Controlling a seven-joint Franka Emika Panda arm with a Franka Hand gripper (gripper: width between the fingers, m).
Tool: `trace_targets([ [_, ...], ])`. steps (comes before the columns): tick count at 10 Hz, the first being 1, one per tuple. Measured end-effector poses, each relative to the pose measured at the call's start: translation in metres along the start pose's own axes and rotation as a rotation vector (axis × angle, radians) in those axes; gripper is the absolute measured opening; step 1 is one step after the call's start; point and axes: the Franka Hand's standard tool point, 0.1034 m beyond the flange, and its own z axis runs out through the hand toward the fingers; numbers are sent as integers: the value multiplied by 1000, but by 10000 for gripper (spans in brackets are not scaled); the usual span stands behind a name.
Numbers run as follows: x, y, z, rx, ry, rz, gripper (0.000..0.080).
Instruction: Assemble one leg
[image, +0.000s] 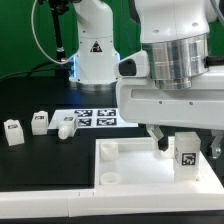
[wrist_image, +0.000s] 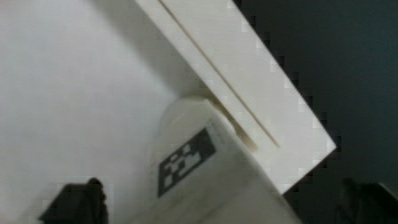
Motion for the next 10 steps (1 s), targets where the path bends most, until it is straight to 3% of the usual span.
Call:
trace_targets([
  [1,1,1,0,-8,7,-68,649],
  [2,1,1,0,-8,6,-64,568],
  [3,1,1,0,-8,6,-26,433],
  [4,1,1,0,-9,6,-13,433],
  [5,2,2,0,-8,6,32,284],
  [8,2,4,2,-19,13,337,284],
  [10,1,6,2,-28,17,712,284],
])
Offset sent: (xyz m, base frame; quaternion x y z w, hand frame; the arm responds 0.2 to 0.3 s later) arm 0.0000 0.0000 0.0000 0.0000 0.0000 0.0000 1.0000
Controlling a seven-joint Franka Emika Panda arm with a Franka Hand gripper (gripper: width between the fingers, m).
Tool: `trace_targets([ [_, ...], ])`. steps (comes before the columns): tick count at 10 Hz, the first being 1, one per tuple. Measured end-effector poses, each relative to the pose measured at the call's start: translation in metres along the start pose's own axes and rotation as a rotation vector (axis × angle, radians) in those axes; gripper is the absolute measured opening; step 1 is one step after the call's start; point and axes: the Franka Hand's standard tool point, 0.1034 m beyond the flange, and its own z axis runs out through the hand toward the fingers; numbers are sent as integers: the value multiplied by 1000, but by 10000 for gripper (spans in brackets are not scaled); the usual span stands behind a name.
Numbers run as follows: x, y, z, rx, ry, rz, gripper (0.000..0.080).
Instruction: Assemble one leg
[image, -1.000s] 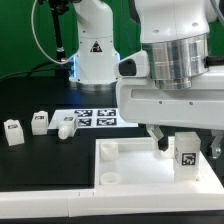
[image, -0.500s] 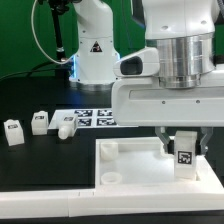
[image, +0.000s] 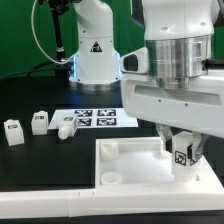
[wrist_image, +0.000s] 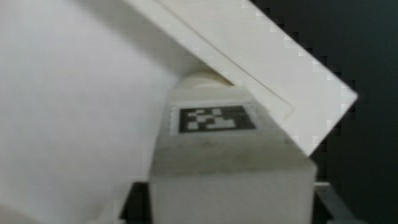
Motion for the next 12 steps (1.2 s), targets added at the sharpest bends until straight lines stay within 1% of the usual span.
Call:
trace_targets([
  [1,-1,1,0,-1,1,233,284],
  [2,-3,1,-1,-10,-1,397,285],
  [3,-2,2,-1,-4,-16,588,285],
  [4,-3,3,-1,0,-23,692,285],
  [6,-3,3,-1,0,-26,717,285],
  [7,-2,3,0,0,-23,623,399],
  [8,-2,3,0,1,-19,437,535],
  [9,-3,1,-1,11,-18,203,535],
  [10,-6,-1,0,20,-21,34,626],
  [11,-15,-3,-1,13,-13,30,642],
  [12,-17,-4,0,12,-8,-78,642],
])
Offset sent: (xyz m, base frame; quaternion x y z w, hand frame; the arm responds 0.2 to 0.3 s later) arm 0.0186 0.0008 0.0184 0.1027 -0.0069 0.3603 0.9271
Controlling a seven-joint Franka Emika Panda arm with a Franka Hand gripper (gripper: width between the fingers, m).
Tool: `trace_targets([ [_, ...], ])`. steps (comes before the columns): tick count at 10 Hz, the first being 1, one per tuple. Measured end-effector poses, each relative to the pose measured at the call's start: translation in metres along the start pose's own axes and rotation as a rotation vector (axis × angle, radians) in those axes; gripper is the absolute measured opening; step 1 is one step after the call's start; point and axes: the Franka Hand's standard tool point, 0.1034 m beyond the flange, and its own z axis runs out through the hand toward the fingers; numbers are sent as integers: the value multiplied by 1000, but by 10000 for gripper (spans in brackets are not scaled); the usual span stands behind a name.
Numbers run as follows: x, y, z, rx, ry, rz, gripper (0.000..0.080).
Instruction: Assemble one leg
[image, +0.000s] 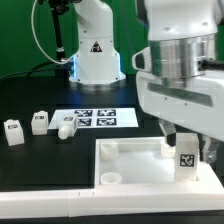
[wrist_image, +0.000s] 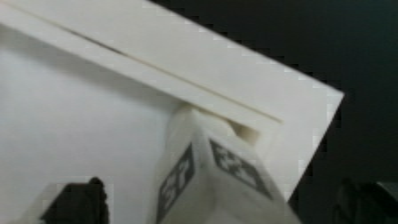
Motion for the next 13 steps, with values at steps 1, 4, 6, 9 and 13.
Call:
trace_targets([
  [1,2,1,0,-1,1,-61,648],
  [4,11,0,-4,-26,32,-653,649],
  [6,18,1,-2,-25,29,-722,620],
  [9,18,1,-2,-22,28,-649,443],
  [13,18,3,-2,-22,29,-359,285],
])
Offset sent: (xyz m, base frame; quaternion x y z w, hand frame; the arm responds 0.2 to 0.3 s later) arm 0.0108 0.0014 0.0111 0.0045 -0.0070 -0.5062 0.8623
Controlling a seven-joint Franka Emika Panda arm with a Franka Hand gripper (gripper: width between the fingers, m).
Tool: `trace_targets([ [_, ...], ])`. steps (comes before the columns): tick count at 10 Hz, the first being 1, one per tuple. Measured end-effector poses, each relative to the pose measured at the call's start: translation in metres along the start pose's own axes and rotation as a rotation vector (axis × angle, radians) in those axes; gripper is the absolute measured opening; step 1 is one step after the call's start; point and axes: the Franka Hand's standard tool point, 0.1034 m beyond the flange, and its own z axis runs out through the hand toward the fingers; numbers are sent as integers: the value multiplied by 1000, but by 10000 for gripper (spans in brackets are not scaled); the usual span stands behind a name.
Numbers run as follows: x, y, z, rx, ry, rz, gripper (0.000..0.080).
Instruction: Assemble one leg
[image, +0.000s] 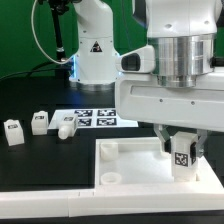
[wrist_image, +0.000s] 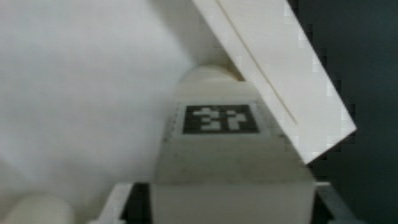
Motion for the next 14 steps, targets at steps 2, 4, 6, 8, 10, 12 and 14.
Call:
trace_targets([
  [2,-1,3,0,-13,-15,335,285],
  [4,-2,3,-1,-3,-60,748,285],
  [6,-4,3,0,0,-80,1053,285],
  [8,-4,3,0,-3,-81,1119,287],
  [10,-4,3,0,-4,-82,1158,287],
  [12,-4,3,0,-5,-82,1158,288],
  [14,-2,-7,-21,28,-87,1114,601],
])
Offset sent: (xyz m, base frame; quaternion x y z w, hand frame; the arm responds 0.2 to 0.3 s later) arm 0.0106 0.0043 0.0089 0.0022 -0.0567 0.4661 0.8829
